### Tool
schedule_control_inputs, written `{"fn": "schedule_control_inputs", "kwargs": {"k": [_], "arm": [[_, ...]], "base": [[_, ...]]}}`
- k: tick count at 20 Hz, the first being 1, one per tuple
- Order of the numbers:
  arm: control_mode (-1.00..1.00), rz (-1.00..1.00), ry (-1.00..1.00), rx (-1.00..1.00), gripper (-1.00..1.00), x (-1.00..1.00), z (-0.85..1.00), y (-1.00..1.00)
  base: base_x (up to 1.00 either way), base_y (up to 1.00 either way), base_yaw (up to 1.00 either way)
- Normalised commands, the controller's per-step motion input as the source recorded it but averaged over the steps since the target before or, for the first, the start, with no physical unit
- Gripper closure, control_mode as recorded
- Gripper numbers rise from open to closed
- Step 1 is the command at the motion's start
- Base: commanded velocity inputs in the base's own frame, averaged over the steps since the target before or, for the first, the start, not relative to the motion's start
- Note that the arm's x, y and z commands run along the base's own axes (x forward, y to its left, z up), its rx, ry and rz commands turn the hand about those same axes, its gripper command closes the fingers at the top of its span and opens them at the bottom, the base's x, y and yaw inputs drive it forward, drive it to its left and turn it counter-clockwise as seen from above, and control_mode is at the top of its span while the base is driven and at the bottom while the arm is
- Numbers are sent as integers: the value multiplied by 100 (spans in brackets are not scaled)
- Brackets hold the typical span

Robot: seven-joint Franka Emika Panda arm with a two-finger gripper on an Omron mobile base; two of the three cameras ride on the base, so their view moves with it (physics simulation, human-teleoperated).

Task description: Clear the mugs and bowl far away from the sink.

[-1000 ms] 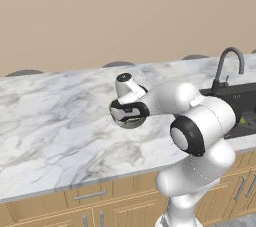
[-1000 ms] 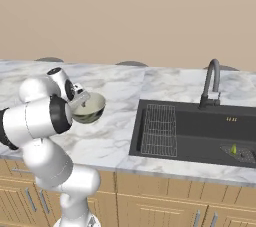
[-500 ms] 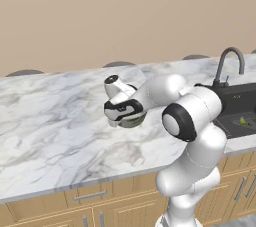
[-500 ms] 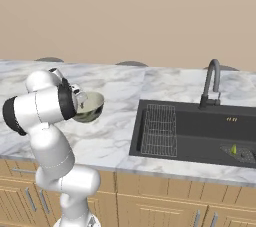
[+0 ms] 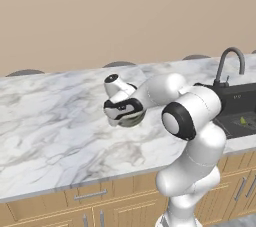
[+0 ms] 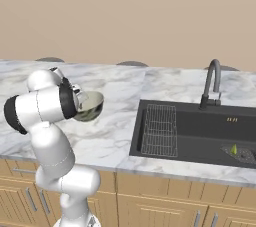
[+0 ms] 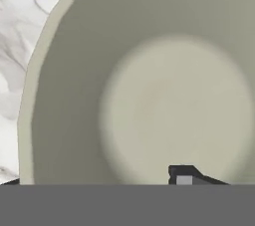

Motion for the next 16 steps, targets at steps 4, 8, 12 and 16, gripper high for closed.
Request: {"fn": "schedule_control_inputs", "kwargs": {"k": [4, 8, 12, 16], "arm": [[-100, -4, -6, 4, 100, 0, -34, -67], [-100, -2, -18, 5, 100, -2, -14, -71], [-100, 0, -18, 8, 100, -24, 15, -38], [-100, 0, -13, 13, 100, -38, 56, -18]], "base": [[0, 0, 0], [0, 0, 0], [0, 0, 0], [0, 0, 0]]}}
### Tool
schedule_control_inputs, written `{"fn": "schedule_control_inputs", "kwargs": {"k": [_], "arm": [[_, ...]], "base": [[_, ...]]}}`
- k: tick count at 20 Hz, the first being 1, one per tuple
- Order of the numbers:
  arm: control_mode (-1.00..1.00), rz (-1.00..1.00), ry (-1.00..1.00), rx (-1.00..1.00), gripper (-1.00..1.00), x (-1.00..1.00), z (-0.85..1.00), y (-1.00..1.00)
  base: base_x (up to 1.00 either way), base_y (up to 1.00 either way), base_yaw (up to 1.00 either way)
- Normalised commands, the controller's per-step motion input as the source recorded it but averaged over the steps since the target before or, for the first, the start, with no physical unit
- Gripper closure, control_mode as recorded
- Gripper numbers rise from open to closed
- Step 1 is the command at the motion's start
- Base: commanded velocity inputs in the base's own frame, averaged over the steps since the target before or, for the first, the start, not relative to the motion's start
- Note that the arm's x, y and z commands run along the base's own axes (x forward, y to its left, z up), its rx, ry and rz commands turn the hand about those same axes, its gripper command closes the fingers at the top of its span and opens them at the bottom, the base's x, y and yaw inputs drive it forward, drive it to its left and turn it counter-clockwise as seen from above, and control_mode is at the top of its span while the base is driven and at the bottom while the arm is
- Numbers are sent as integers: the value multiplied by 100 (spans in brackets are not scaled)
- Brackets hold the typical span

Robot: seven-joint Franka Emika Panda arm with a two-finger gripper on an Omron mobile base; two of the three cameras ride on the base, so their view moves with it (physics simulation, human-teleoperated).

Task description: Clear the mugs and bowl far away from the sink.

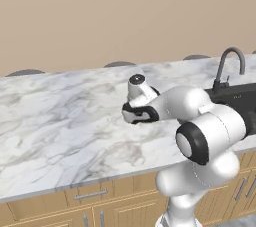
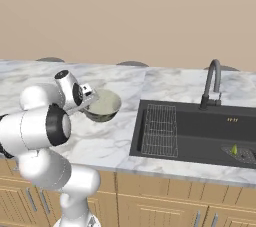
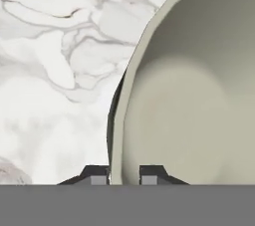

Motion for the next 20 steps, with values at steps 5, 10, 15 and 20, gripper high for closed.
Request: {"fn": "schedule_control_inputs", "kwargs": {"k": [5, 10, 15, 20], "arm": [[-100, 0, -12, 12, 100, -50, 94, -1], [-100, 1, -1, 7, 100, -49, 100, 1], [-100, 4, 0, 3, 100, -55, 97, 0], [-100, 10, 0, 0, 100, -80, 73, 0]], "base": [[0, 0, 0], [0, 0, 0], [0, 0, 0], [0, 0, 0]]}}
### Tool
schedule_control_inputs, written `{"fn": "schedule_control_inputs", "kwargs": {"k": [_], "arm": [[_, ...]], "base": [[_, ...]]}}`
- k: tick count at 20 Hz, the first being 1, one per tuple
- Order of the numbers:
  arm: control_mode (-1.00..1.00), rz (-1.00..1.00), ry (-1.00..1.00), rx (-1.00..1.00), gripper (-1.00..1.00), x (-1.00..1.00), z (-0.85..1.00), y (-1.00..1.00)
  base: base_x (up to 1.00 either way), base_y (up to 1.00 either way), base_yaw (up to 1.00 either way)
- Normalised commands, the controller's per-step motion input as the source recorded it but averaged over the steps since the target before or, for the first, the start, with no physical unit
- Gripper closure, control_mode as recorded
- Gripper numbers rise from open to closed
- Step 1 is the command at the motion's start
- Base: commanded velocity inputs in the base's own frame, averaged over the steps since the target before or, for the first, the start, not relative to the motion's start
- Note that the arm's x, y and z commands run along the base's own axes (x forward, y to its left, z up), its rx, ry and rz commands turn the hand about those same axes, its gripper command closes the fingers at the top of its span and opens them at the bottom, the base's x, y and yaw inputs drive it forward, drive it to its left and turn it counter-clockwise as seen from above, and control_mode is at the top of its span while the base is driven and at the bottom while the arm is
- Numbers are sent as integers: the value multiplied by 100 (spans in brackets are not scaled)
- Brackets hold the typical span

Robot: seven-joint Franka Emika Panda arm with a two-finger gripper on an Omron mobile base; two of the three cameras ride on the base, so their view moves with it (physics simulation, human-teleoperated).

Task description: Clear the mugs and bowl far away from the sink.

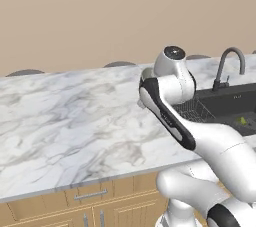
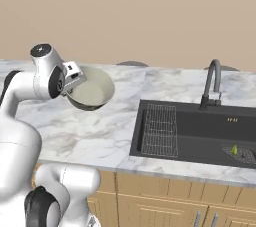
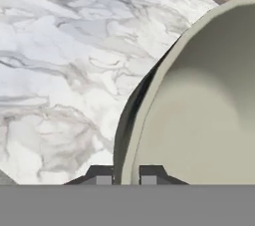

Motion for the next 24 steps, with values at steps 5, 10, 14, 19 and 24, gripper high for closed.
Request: {"fn": "schedule_control_inputs", "kwargs": {"k": [5, 10, 14, 19, 24], "arm": [[-100, 11, 4, -9, 100, -72, 5, 2], [100, 0, 0, 0, 100, 0, 0, 0], [100, 0, 0, 0, 100, 0, 0, 0], [100, 0, 0, 0, 100, 0, 0, 0], [100, 0, 0, 0, 100, 0, 0, 0]], "base": [[0, 0, 0], [-71, 5, 42], [-59, 0, 80], [-77, 0, 90], [-85, 0, 90]]}}
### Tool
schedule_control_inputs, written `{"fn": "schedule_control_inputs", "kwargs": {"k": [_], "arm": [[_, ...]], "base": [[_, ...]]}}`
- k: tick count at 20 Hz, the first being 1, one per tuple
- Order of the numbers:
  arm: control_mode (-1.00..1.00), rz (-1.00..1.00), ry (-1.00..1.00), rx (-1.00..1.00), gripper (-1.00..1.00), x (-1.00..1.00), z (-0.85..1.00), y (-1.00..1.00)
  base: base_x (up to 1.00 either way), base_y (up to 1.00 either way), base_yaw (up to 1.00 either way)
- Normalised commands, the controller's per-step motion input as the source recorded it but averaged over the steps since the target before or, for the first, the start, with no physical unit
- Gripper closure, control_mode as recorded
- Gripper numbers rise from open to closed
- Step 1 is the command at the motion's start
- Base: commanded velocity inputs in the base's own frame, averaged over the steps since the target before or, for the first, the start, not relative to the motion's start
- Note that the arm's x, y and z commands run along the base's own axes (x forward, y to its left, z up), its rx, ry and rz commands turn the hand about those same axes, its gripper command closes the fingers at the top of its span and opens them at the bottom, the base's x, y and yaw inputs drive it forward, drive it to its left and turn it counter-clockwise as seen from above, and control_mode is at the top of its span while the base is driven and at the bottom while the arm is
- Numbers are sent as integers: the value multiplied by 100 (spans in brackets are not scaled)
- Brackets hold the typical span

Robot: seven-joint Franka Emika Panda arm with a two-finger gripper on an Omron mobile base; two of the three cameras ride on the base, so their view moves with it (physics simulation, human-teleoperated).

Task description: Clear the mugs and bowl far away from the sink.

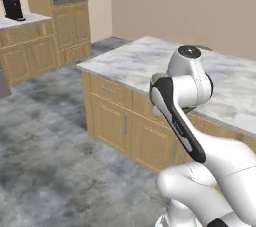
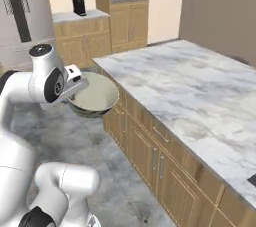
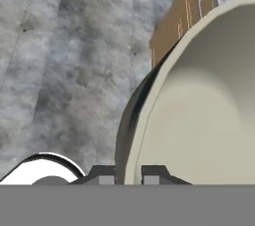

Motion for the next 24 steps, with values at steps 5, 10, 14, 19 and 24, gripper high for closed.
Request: {"fn": "schedule_control_inputs", "kwargs": {"k": [5, 10, 14, 19, 24], "arm": [[100, 0, 0, 0, 100, 0, 0, 0], [100, 0, 0, 0, 100, 0, 0, 0], [100, 0, 0, 0, 100, 0, 0, 0], [100, 0, 0, 0, 100, 0, 0, 0], [100, 0, 0, 0, 100, 0, 0, 0]], "base": [[-77, -3, 89], [-69, -8, 89], [-69, -8, 90], [-77, -16, 87], [-94, -12, 80]]}}
